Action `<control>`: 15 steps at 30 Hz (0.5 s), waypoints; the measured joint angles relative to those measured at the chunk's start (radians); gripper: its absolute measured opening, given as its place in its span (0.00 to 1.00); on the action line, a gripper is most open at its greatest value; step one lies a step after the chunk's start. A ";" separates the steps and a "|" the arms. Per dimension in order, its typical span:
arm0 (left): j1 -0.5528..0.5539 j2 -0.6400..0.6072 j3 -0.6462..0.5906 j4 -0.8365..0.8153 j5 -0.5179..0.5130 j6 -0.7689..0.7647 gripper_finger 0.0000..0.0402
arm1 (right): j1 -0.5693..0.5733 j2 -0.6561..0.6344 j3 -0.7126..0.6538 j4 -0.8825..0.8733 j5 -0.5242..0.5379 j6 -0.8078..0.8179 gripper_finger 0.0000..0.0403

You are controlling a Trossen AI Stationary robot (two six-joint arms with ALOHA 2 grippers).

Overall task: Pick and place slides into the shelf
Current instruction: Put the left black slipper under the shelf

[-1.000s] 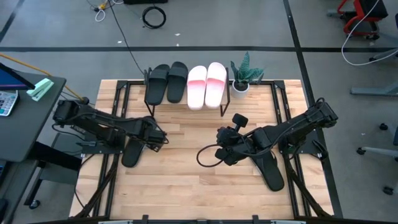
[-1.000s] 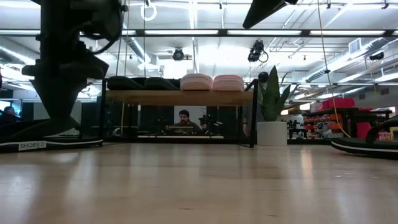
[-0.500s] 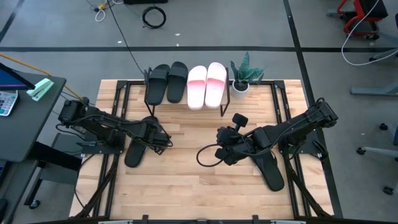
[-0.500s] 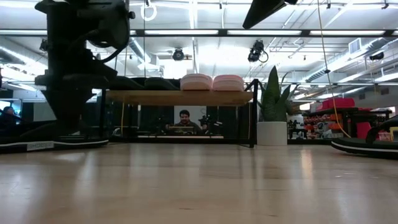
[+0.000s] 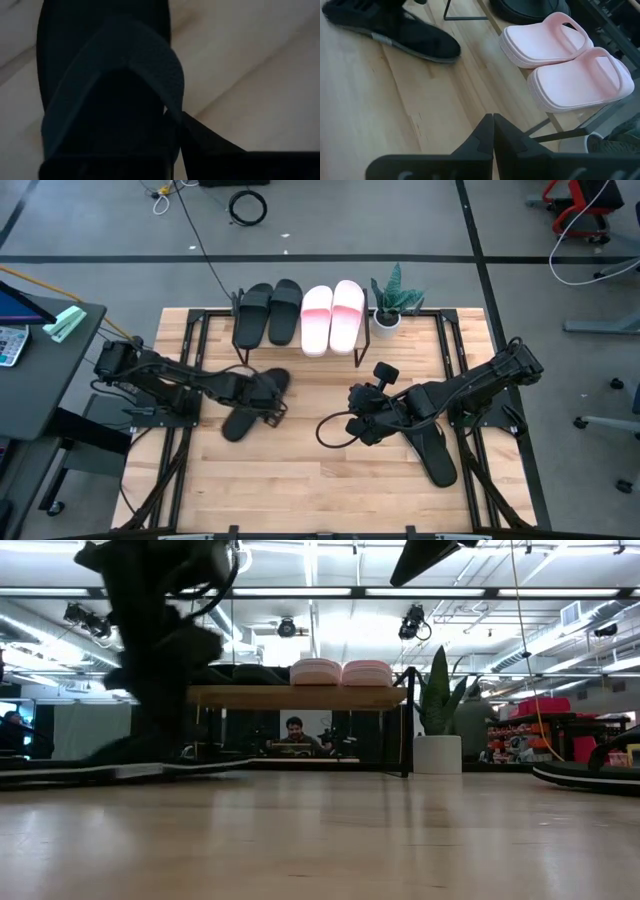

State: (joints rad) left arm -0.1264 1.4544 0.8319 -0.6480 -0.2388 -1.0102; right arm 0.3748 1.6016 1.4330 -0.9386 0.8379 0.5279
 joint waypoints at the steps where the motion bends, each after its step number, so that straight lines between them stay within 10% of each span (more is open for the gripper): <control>1: 0.003 0.000 0.008 0.030 0.000 0.019 0.04 | -0.001 0.000 0.000 0.000 0.000 0.000 0.02; 15: 0.201 -0.001 0.076 0.041 -0.115 0.141 0.04 | -0.012 0.000 0.000 0.000 0.000 -0.005 0.02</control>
State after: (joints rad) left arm 0.0745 1.4532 0.9081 -0.6068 -0.3534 -0.8695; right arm 0.3630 1.6016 1.4330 -0.9388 0.8376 0.5232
